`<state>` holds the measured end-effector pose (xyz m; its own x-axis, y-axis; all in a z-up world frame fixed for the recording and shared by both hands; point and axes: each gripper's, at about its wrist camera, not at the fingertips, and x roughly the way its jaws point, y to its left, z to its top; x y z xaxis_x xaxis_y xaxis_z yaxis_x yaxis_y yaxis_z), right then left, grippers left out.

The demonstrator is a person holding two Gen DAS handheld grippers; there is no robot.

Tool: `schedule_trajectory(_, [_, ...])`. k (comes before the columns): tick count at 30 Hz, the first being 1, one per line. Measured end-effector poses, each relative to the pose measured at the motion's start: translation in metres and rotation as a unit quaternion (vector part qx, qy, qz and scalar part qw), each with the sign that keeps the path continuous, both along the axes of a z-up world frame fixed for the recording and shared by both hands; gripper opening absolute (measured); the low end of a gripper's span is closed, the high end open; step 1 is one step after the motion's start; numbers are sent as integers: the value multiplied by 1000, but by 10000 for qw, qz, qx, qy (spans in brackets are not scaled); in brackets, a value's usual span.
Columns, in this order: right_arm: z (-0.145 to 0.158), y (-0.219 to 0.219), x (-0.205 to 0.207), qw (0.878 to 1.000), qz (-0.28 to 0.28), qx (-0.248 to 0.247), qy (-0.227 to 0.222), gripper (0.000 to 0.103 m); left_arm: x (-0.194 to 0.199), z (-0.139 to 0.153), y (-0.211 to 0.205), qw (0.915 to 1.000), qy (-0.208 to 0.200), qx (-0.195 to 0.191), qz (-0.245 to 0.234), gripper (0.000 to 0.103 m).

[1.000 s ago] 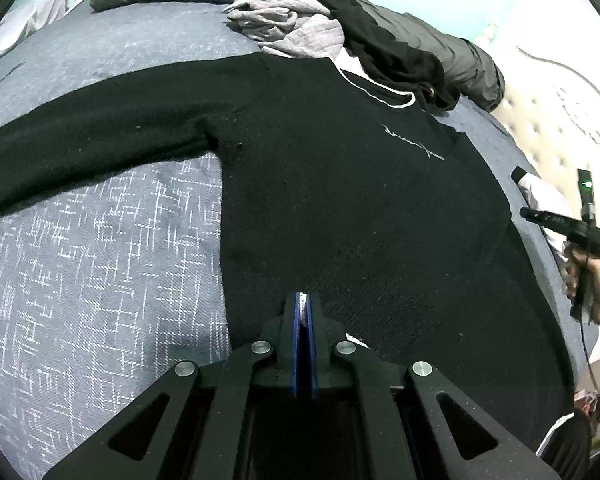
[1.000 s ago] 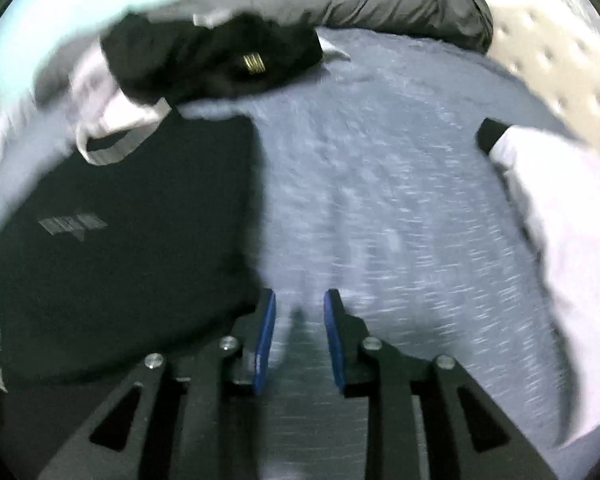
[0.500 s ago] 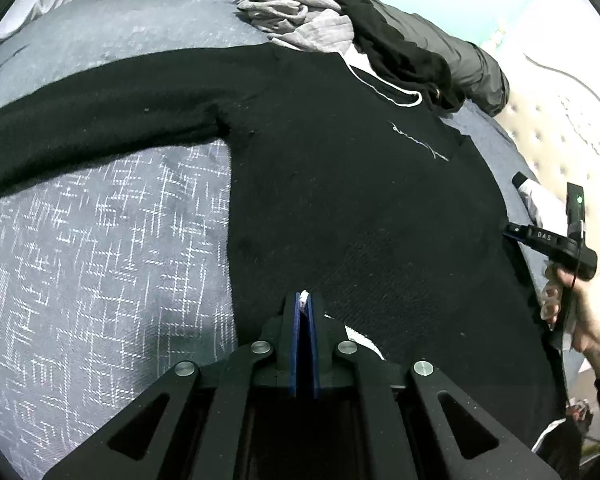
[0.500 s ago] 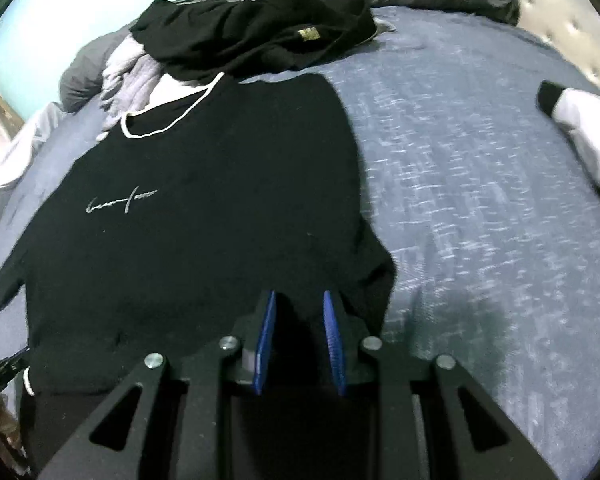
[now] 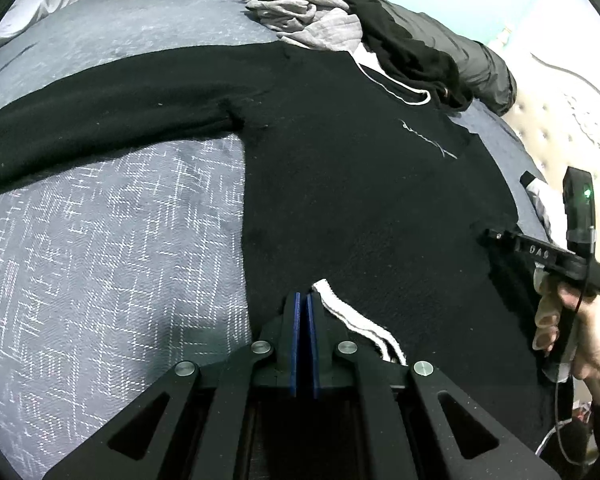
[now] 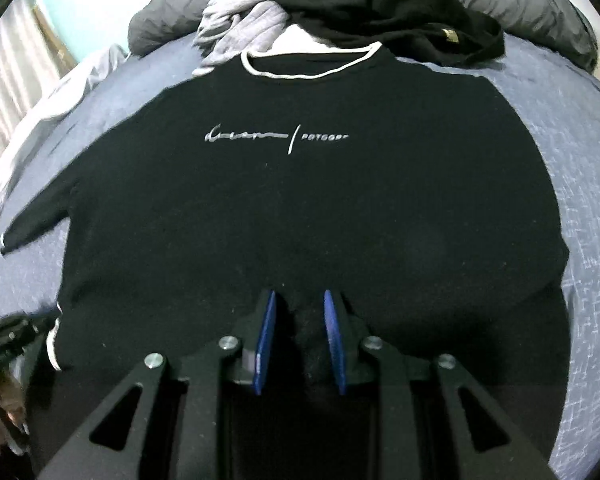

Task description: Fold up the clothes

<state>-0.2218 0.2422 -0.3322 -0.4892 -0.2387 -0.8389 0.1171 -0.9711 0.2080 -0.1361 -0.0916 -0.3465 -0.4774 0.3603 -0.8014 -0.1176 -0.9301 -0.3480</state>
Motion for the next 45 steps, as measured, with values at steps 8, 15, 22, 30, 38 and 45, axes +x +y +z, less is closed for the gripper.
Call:
schedule_trajectory(8, [25, 10, 44, 9970, -239, -660, 331, 25, 4, 9, -4, 9996, 143, -156, 160, 5])
schedule_trajectory(15, [13, 10, 81, 9933, -331, -1061, 325, 25, 10, 13, -17, 9980, 177, -392, 453, 23])
schedule_trajectory(22, [19, 11, 91, 9917, -209, -1178, 461, 26, 17, 30, -41, 9955, 187, -443, 815, 43])
schedule_trajectory(30, [17, 11, 89, 9890, -91, -1421, 405, 32, 17, 42, -102, 9872, -58, -369, 1549, 56])
schedule_trajectory(38, [21, 16, 86, 9874, -144, -1525, 384, 33, 25, 40, -206, 9619, -319, -240, 2706, 58])
schedule_trajectory(45, [22, 16, 84, 9876, -122, -1530, 331, 34, 40, 28, -277, 9347, -435, -16, 3527, 58])
